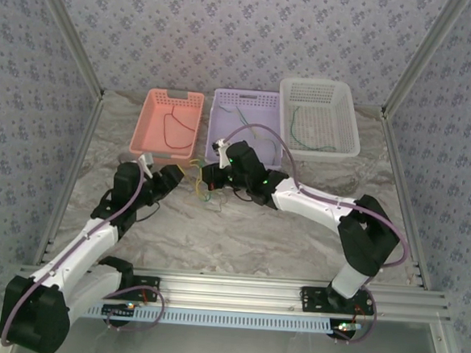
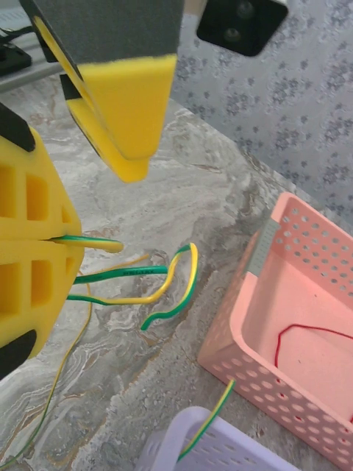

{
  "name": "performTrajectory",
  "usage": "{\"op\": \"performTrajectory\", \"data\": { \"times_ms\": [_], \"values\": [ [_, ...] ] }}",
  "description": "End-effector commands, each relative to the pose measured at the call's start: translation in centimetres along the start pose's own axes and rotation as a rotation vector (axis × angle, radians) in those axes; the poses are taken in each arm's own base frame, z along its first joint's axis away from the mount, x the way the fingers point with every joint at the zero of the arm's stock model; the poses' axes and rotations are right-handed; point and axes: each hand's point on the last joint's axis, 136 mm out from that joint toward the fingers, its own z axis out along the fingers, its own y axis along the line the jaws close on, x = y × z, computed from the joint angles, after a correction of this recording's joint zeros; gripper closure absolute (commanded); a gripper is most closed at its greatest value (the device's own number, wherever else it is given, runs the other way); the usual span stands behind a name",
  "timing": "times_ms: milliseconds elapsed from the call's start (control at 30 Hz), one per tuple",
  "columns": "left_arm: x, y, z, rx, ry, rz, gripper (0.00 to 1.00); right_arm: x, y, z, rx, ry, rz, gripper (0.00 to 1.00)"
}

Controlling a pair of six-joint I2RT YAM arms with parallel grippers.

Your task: Untangle the cables

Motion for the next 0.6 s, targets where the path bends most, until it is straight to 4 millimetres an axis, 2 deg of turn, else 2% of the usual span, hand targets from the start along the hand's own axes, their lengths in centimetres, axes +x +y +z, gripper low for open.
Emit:
{"op": "performTrajectory", "data": {
  "times_ms": [0,167,267,467,567],
  "values": [
    [1.5,0.9,0.5,-0.022,0.074,-0.031,0.46,-1.0,2.1,-1.6,-0.108,-0.026,-0.058,1.0],
    [2.4,0.0,1.1,0.011,0.081,-0.078,0.49,-1.7,1.8,-2.5,-0.148,-0.068,-0.002,1.0],
    [2.7,-0.3,1.4,0.002,0.081,-0.06,0.45,-2.0,1.7,-2.8,-0.147,-0.069,0.005,1.0],
    [3.1,0.7,2.6,-0.025,0.095,-0.08,0.47,-2.6,1.5,-3.5,-0.161,-0.091,0.031,1.0],
    [3.5,0.7,2.5,-0.012,0.08,-0.101,0.47,-3.1,1.0,-4.0,-0.145,-0.11,0.055,1.0]
  ]
}}
